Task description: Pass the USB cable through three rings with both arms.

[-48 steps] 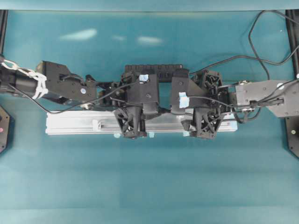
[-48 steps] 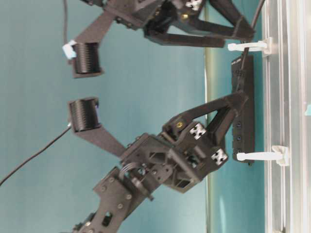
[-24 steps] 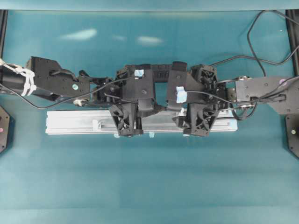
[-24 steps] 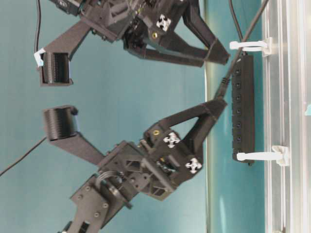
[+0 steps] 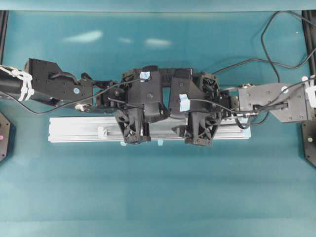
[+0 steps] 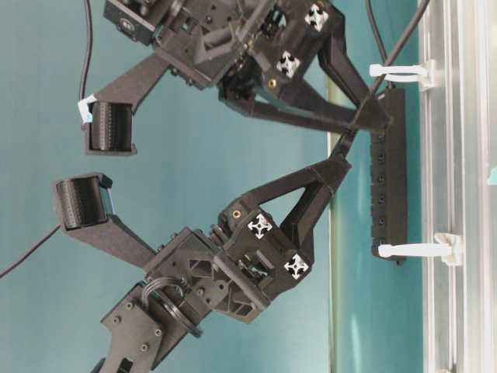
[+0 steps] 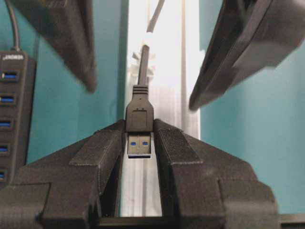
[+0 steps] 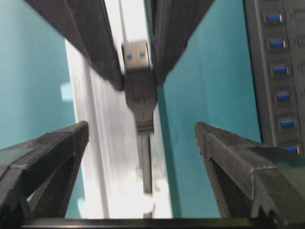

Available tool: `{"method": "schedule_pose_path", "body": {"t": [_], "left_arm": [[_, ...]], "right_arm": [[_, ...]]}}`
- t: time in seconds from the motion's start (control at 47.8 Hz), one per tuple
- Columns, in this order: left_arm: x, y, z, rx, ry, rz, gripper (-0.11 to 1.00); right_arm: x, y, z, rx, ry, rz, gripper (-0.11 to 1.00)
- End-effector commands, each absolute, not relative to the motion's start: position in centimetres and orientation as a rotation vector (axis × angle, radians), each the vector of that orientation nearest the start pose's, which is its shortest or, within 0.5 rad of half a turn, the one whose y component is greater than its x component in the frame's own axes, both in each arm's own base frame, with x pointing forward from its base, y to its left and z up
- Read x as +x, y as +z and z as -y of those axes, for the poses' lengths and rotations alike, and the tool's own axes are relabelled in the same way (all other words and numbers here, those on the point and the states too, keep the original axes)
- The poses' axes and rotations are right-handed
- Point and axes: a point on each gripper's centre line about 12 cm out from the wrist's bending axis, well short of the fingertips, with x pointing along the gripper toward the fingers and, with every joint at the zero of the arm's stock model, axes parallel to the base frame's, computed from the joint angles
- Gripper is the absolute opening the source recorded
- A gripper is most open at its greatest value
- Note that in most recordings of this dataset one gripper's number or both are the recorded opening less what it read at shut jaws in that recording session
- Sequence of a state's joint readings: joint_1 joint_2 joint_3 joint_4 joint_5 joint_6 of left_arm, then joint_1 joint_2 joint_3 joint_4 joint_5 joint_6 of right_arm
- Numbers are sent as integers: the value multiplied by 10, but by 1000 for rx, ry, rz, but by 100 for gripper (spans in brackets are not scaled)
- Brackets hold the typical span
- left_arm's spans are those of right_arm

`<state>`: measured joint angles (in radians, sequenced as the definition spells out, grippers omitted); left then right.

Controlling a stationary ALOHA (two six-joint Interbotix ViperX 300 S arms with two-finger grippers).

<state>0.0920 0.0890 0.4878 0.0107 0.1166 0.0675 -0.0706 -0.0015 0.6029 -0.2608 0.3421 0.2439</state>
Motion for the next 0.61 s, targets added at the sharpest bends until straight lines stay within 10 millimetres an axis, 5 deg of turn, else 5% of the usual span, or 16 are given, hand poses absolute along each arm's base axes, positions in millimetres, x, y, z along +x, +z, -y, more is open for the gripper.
{"method": "schedule_pose_path", "body": {"t": [0.0, 0.314, 0.585], "left_arm": [[427, 195, -38, 51, 60, -658, 24], [427, 195, -38, 51, 60, -656, 24], [423, 189, -39, 36, 65, -673, 24]], "right_arm": [[377, 164, 40, -2, -151, -914, 58], [378, 161, 39, -2, -142, -898, 0], [382, 164, 36, -2, -130, -868, -8]]}}
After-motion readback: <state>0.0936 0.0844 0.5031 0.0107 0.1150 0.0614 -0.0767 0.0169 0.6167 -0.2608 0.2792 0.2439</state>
